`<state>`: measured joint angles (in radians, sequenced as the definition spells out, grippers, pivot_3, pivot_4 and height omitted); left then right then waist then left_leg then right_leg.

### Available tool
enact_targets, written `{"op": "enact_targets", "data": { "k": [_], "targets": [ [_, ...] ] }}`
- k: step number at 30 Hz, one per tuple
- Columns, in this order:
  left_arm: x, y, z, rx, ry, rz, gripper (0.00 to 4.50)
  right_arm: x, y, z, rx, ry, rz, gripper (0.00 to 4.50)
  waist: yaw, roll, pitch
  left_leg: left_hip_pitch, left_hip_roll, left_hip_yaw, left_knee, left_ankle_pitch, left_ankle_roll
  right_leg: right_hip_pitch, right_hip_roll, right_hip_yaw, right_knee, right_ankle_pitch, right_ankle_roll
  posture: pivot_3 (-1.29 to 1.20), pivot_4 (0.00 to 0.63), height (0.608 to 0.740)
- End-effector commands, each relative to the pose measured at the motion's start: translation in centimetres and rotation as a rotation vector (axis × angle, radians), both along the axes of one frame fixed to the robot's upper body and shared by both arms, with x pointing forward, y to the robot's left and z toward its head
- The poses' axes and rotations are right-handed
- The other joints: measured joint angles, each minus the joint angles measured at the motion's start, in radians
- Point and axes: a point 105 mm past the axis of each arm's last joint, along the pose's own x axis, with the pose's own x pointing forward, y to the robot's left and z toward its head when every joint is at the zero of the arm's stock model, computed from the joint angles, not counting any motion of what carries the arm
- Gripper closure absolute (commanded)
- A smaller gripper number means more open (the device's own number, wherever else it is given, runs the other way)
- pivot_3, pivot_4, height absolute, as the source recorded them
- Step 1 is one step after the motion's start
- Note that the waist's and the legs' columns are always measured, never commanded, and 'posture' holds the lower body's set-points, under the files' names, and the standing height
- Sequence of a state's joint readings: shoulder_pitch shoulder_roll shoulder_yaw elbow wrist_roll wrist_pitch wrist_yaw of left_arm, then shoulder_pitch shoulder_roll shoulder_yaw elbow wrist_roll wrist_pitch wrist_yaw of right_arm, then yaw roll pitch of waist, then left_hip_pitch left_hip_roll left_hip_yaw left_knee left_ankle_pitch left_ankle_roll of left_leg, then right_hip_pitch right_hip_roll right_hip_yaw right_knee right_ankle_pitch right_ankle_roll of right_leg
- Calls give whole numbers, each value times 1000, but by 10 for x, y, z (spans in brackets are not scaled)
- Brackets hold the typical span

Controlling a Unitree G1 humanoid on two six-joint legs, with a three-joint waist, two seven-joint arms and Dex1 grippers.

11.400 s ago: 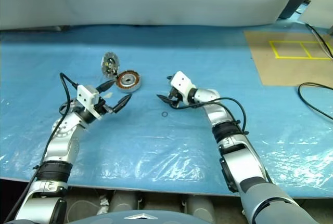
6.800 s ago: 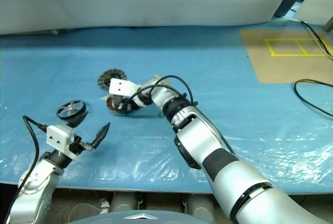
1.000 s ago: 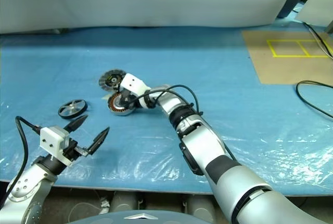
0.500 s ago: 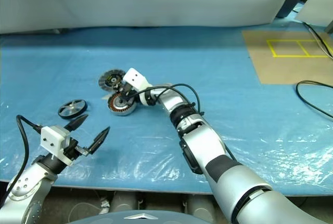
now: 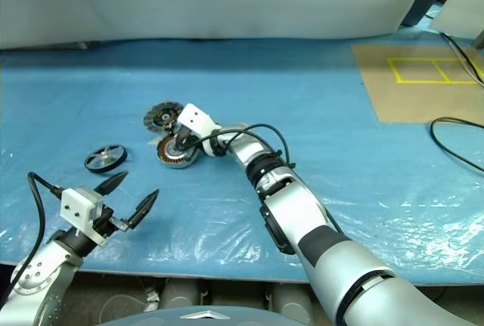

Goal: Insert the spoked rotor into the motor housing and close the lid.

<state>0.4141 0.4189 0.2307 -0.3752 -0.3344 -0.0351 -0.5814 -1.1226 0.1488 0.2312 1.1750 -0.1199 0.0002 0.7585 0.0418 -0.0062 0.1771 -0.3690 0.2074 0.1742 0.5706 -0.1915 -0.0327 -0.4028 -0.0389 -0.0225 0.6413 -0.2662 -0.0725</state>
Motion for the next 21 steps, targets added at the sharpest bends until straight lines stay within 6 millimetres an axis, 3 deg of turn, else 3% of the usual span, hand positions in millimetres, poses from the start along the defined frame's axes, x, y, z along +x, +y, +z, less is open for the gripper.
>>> {"op": "enact_targets", "data": {
  "k": [1,9,15,21],
  "targets": [
    [-2,1,4,8,-28,-2,0,-21,35,5,0,-33,92,4480,0,0,0,0,0,0,0,0,0,0,0,0,0,0,0,0,150,740],
    [-1,2,4,13,-29,-5,0,-23,26,-9,-175,-145,184,4480,-4,1,-1,1,0,0,0,0,0,1,0,0,0,0,0,0,150,740],
    [1,2,5,17,-31,-11,0,-28,30,-3,-193,-179,243,4480,-2,1,-1,2,0,0,1,0,1,2,0,1,1,0,0,0,150,740],
    [2,2,6,17,-33,-15,0,-20,26,5,-193,-164,200,4480,-1,1,-1,2,0,0,1,0,1,1,0,1,1,0,0,0,150,740]
  ]
}}
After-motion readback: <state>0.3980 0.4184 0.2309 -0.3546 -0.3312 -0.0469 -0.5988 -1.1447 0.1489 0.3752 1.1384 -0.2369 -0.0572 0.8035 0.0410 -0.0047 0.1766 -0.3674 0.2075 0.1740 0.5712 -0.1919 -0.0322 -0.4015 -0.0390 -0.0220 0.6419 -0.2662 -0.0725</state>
